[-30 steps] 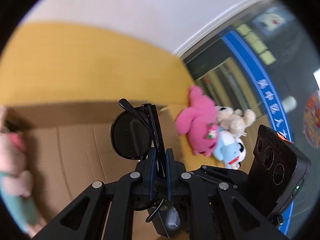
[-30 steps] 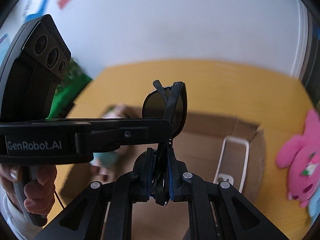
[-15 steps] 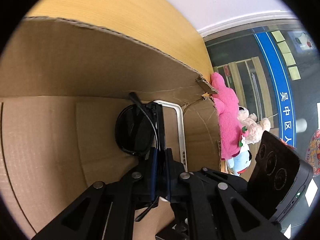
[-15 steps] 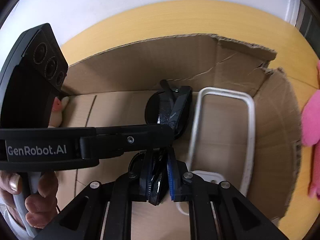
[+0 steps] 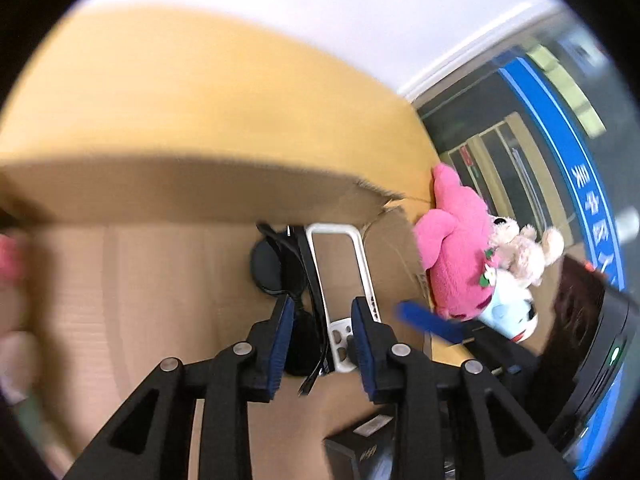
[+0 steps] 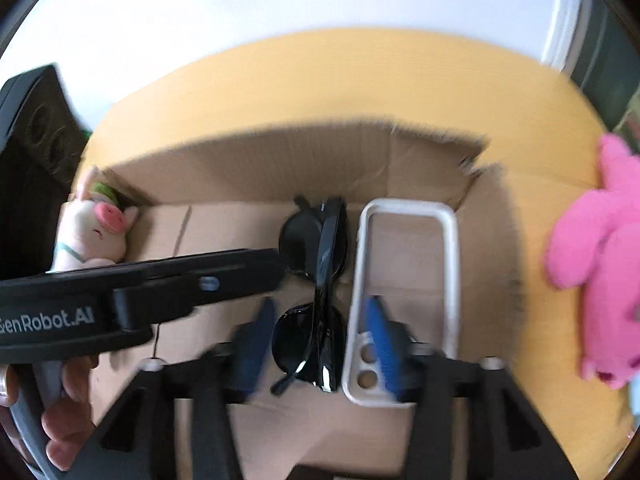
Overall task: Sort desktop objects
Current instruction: 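Open both grippers to release the sunglasses and withdraw, then move both grippers to the white power bank and grasp it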
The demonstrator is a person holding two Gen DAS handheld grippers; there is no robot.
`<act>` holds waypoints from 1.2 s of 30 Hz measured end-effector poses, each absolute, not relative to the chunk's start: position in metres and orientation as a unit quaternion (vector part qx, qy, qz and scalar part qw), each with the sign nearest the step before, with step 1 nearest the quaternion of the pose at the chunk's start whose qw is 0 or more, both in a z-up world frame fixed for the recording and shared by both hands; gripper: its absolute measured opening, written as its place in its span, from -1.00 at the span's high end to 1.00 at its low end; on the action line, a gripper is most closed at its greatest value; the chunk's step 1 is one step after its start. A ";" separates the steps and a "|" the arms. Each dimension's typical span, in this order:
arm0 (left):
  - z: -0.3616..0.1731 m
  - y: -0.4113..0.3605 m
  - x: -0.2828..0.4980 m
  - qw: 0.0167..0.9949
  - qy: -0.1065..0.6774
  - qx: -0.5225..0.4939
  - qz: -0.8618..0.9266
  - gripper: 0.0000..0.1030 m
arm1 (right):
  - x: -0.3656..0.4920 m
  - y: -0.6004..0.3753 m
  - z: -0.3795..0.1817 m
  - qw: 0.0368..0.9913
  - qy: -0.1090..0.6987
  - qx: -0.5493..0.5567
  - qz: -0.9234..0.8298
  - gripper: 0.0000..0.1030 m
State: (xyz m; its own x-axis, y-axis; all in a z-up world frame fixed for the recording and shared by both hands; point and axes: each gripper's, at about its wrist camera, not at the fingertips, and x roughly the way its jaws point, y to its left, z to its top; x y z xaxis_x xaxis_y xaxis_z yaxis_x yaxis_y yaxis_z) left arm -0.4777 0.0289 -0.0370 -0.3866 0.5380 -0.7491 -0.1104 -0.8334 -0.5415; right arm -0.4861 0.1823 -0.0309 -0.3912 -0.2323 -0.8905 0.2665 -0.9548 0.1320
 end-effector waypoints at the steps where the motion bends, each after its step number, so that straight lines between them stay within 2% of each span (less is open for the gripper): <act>1: -0.016 0.025 -0.460 0.192 -0.178 -0.493 0.830 0.43 | -0.474 0.184 -0.016 0.147 0.020 0.515 -0.844 -0.46; 3: 0.016 0.016 -0.427 0.171 -0.137 -0.454 0.864 0.28 | -0.448 0.191 0.013 0.148 0.025 0.481 -0.864 -0.61; 5: 0.043 0.006 -0.395 0.145 -0.112 -0.415 0.891 -0.21 | -0.413 0.200 0.042 0.149 0.026 0.445 -0.883 -0.78; 8: 0.081 -0.008 -0.338 0.098 -0.084 -0.341 0.931 -0.52 | -0.357 0.201 0.075 0.150 0.018 0.386 -0.910 -1.00; 14: 0.117 -0.013 -0.234 0.030 -0.043 -0.248 0.967 -0.54 | -0.257 0.189 0.107 0.156 0.026 0.324 -0.933 -0.99; 20: 0.101 -0.005 -0.162 -0.010 -0.020 -0.236 0.972 -0.58 | -0.187 0.172 0.088 0.146 0.030 0.309 -0.939 -0.99; 26: 0.086 -0.004 -0.132 -0.012 -0.021 -0.243 0.970 -0.58 | -0.149 0.168 0.079 0.134 0.043 0.303 -0.942 -0.99; 36: 0.066 -0.026 -0.117 -0.016 -0.022 -0.259 0.966 -0.58 | -0.136 0.165 0.072 0.128 0.054 0.301 -0.943 -0.99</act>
